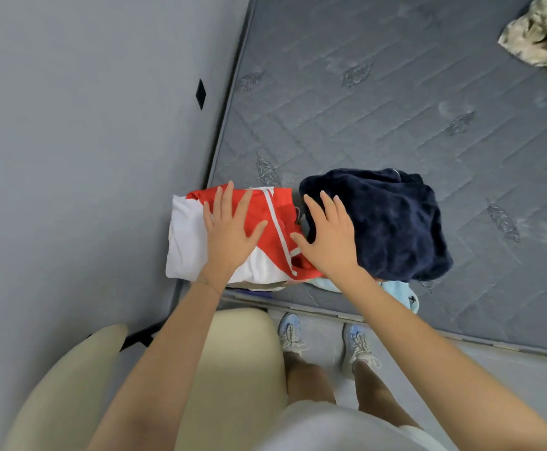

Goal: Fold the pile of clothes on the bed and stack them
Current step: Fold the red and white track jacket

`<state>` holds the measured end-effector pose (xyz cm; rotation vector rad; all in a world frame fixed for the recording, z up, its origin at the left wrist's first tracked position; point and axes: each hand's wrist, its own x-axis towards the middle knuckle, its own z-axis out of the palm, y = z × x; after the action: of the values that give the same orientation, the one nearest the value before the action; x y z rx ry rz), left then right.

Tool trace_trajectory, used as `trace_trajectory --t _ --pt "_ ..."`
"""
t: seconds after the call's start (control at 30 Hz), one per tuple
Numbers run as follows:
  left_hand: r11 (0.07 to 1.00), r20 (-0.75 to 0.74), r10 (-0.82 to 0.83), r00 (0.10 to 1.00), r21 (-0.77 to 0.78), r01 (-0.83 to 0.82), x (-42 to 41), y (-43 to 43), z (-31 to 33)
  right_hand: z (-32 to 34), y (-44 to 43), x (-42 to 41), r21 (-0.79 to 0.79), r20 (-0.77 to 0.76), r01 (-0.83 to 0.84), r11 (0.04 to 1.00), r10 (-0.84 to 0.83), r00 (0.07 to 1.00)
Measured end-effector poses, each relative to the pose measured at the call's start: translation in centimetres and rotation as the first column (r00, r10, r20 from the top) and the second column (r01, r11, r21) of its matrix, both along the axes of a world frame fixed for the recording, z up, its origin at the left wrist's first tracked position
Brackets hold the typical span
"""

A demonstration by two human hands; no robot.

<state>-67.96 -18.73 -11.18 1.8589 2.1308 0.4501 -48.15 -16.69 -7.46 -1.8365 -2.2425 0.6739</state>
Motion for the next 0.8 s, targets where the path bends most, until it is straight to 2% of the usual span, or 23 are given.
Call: trace_trajectory --t 0.33,0.5,0.8 --pt "0.96 -0.187 -0.278 0.942 -0.019 0.279 15.7 4.6 6.6 4.4 -0.2 16.4 0.013 0.127 0.215 0.976 -0.215 0.968" --pt "0.898 -0.187 -0.428 0.884 0.023 0.44 29.3 4.9 7.9 6.1 -2.4 29.7 0.045 0.168 0.334 0.942 -0.337 0.926" --pt "0.821 -0.138 -0.559 0.818 0.048 0.569 55.0 1.7 9.9 9.4 -8.6 52.6 0.094 0.22 0.488 0.867 -0.497 0.84"
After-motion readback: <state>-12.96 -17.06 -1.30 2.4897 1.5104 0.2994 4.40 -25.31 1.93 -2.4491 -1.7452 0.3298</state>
